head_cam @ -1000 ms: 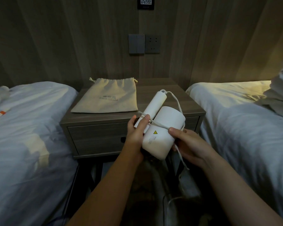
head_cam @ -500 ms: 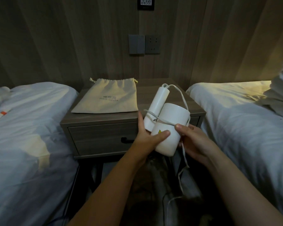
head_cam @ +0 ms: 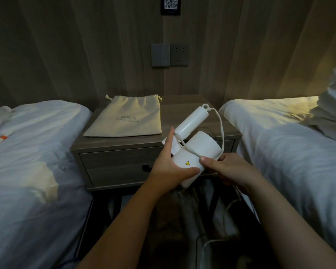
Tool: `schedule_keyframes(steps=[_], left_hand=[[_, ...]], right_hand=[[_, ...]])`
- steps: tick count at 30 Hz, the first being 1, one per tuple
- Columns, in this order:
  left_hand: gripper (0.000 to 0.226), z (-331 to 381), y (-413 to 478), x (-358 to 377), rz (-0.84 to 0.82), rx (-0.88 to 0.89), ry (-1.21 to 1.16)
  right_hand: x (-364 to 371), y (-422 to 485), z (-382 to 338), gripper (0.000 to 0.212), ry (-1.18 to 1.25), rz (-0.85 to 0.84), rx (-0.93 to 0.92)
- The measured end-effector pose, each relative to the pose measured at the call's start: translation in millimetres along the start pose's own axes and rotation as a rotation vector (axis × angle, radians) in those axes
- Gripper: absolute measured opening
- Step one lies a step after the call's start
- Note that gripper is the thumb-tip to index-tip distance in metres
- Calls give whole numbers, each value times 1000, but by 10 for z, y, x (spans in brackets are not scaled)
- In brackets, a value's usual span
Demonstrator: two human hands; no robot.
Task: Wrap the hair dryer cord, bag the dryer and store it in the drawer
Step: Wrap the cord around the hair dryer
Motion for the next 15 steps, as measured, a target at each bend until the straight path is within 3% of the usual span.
schedule_keyframes(steps=[5,11,14,15], left_hand=[[121,40,-1,-79,89,5,86],[121,83,-4,-301,243,-16,295],[120,80,-14,-391,208,-7,424],[120,76,-20,-405,183,1,450]], right_hand=[[14,-28,-47,45,-80,-141,-54],[50,-156,-137,30,-412,-383,-27],[71,-257,-218,5,-613,-464,-77],[97,-297,-239,13,-676,-499,-98]])
Point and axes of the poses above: each hand's wrist, its own y-axis towards the middle knuckle, its own x-axis out of the palm, z = x × y, the point moved 4 cm from there along y, towards the middle knuckle, and after that the axes turned 7 degrees about -z, right-handed, at the moved point
